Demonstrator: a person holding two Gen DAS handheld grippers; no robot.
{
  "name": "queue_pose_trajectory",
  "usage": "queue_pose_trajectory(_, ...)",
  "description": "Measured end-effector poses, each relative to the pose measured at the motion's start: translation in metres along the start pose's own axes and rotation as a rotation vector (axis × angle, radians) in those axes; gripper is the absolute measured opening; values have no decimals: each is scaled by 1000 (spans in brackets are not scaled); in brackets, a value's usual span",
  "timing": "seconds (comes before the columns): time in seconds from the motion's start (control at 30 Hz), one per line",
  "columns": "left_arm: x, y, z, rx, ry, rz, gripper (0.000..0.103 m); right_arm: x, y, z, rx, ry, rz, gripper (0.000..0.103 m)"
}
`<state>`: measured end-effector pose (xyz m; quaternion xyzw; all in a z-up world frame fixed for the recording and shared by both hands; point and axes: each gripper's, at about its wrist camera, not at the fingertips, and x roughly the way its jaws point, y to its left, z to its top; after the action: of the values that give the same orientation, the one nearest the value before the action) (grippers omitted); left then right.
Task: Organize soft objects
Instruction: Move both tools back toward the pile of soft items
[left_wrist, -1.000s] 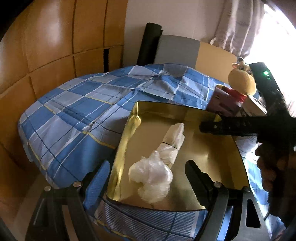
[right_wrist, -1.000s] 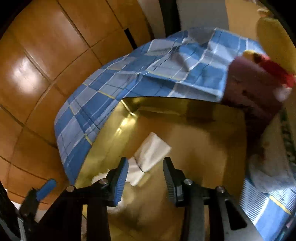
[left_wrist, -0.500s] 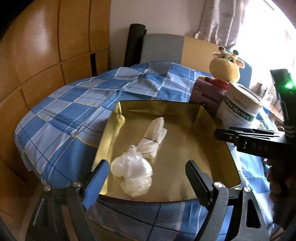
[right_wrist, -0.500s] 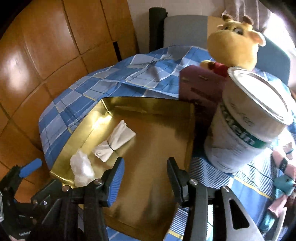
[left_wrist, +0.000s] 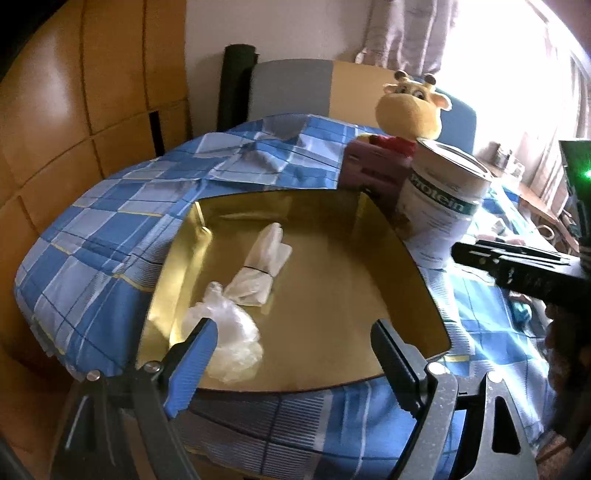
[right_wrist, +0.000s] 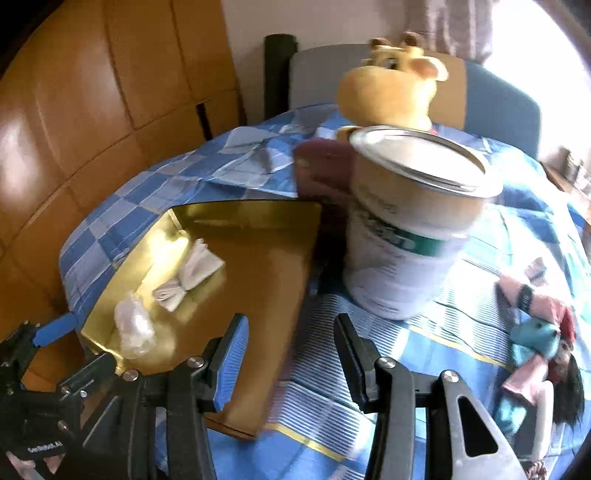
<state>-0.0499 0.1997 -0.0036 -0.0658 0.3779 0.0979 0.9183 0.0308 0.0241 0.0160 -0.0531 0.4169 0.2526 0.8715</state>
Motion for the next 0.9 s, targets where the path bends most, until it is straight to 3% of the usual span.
queue_pose_trajectory(0.23,1,-24,1,52,-1,-64,86,-31,-74,-22,144,-9,-112,48)
queue_pose_trajectory(0.47,1,-72,10,171,-2,-214,86,-93,-179,-62,400,-21,-253,49)
queue_pose_trajectory(0.7,10,-159,7,387,46,-452,85,-166,-256,-112,611,-60,-418,49)
queue_pose_trajectory(0.83,15,-223,-6,514,109,-612,79,-184,-274,-135,678,-56,-452,49)
queue_pose_trajectory(0.9,15,-249,-13,560,122,-658,79,-186,-279,-144,708,-55,-452,49)
